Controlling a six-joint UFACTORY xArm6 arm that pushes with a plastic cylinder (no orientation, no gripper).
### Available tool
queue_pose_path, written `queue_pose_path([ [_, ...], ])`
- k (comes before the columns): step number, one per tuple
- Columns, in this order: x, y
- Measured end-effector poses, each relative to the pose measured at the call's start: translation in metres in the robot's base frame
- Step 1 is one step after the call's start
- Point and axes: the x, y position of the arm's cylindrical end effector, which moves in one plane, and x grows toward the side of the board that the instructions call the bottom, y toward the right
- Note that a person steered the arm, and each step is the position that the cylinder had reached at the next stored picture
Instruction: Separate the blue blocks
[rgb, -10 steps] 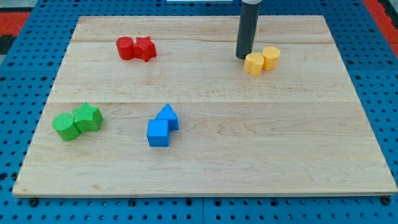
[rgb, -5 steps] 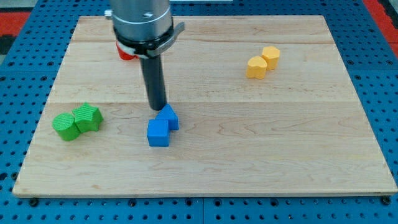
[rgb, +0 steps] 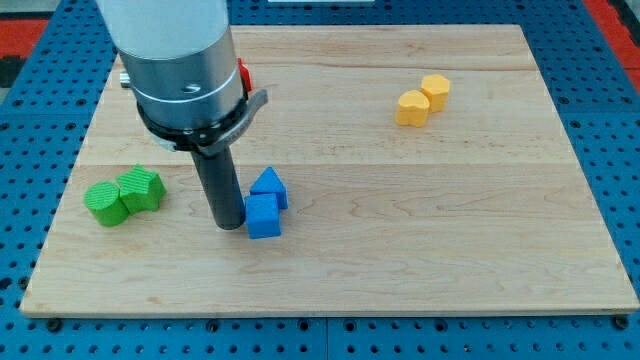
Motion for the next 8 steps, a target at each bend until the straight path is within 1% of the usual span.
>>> queue_pose_path([
  [1,-0.015,-0.007],
  [2,-0.018,-0.006],
  [3,-0.019,0.009],
  [5,-0.030,0.017],
  [8,0.022,0.019],
])
